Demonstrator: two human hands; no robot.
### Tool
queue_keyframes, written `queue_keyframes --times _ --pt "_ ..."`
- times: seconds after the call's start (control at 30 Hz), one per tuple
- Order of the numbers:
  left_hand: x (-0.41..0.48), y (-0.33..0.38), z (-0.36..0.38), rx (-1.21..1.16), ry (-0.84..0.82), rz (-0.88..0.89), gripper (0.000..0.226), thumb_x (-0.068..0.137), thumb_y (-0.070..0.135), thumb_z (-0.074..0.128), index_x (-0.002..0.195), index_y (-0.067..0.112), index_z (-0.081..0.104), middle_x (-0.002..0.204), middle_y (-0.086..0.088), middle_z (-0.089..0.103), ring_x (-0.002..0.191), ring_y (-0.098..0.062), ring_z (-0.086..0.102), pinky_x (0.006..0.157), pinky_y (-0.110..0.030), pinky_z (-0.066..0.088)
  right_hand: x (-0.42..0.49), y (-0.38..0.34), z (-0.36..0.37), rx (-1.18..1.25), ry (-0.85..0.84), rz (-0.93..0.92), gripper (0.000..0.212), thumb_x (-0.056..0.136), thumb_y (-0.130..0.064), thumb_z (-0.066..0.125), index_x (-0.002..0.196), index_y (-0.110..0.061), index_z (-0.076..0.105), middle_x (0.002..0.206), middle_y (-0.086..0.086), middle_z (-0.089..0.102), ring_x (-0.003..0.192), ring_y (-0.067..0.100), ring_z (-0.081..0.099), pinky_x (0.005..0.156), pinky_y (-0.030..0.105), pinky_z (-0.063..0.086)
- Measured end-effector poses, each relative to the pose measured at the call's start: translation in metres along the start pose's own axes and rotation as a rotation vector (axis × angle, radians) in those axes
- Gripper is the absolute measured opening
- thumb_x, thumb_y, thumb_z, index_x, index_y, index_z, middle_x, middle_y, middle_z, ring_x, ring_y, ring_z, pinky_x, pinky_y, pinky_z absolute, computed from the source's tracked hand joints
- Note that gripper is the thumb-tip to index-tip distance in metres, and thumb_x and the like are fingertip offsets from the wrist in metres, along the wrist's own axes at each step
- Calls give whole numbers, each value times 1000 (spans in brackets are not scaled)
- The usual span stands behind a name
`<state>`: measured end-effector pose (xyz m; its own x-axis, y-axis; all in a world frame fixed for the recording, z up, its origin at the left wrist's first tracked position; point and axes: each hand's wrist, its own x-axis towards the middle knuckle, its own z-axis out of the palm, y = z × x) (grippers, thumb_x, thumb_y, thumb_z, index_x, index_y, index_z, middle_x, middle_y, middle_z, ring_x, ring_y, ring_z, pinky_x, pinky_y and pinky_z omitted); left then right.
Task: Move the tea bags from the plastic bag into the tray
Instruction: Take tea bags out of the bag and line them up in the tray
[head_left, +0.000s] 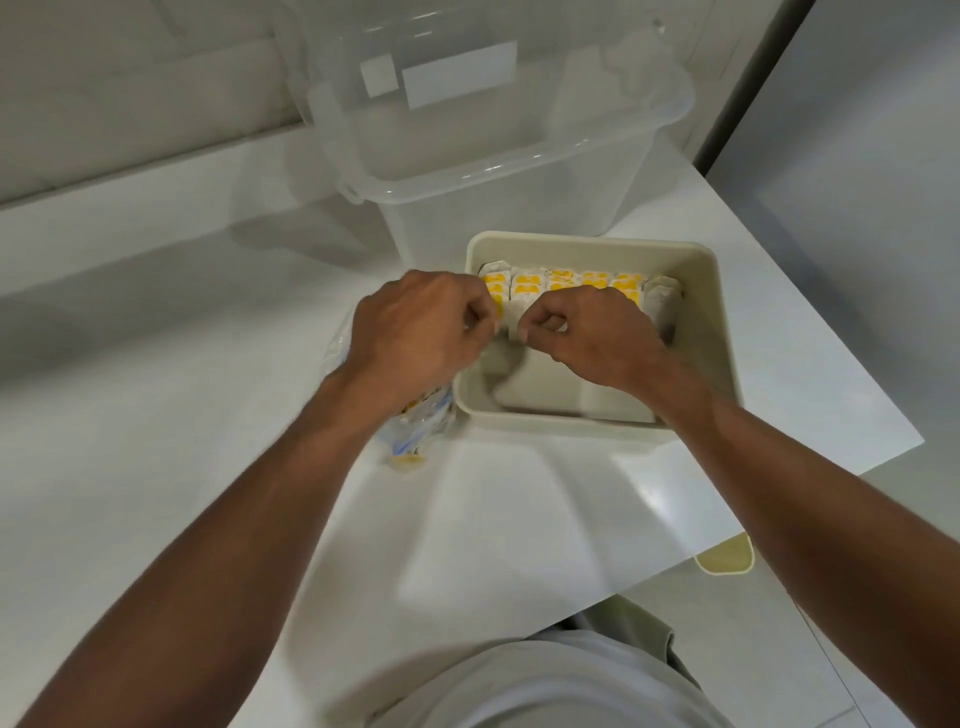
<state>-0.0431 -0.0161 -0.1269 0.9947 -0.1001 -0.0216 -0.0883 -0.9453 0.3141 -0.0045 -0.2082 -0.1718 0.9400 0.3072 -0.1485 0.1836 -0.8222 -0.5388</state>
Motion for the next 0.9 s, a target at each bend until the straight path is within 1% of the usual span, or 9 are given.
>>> queue_keyframes --times 0.07,0.13,0.27,0.37,0.47,0.57,0.7,0.8,0.9 --pt "-2 -10 -7 -70 11 -42 14 92 42 58 95 37 71 92 20 70 87 -12 61 65 -27 39 -1 -4 -2 111 -11 -4 10 86 -41 64 86 -34 72 81 -15 71 73 6 68 79 36 55" --pt "-4 -22 -11 -121 -7 -85 12 93 39 59 97 38 71 90 21 67 87 -8 59 65 -27 39 -4 -10 -3 222 -29 -25 8 88 -35 66 86 -30 72 80 -11 73 64 4 68 75 33 55" --pt "-13 -49 -12 -260 -36 -183 14 92 30 64 93 42 72 85 26 66 93 -6 62 79 -36 54 -10 -28 -3 366 -44 -68 5 88 -29 70 88 -26 74 77 -10 71 61 12 70 61 21 48" --pt "-21 -63 -11 -314 -74 -218 23 90 21 63 88 42 72 80 26 68 82 -4 65 82 -40 57 -10 -43 1 373 -59 -94 5 88 -29 71 90 -26 74 78 -9 70 61 11 69 54 11 43" --pt "-26 -71 -9 -322 -105 -242 28 88 15 60 87 40 72 79 24 69 75 -6 66 81 -41 57 -11 -56 5 397 -87 -113 6 88 -28 71 91 -25 75 79 -10 70 60 9 68 54 11 44" --pt "-30 -77 -6 -318 -115 -257 22 90 17 62 89 37 72 84 18 71 70 -7 67 78 -37 57 -13 -66 9 409 -108 -123 6 88 -24 71 92 -23 75 77 -10 70 58 5 66 52 9 42" --pt "-35 -84 -3 -292 -137 -275 21 89 19 63 87 39 71 83 19 71 58 -3 67 72 -34 58 -15 -74 13 386 -117 -138 7 87 -23 72 94 -23 75 75 -13 70 57 3 65 51 7 40" --pt "-38 -87 -2 -276 -144 -296 20 86 20 64 84 39 70 84 18 71 59 -6 68 70 -33 57 -16 -79 15 356 -105 -156 8 88 -26 72 95 -24 75 76 -14 70 58 -2 63 54 7 40" --pt "-41 -89 -1 -238 -175 -297 14 82 26 68 85 40 69 90 17 71 70 -12 68 74 -34 57 -19 -83 17 290 -103 -194 9 89 -24 70 96 -23 75 81 -12 72 58 -12 60 59 6 40"
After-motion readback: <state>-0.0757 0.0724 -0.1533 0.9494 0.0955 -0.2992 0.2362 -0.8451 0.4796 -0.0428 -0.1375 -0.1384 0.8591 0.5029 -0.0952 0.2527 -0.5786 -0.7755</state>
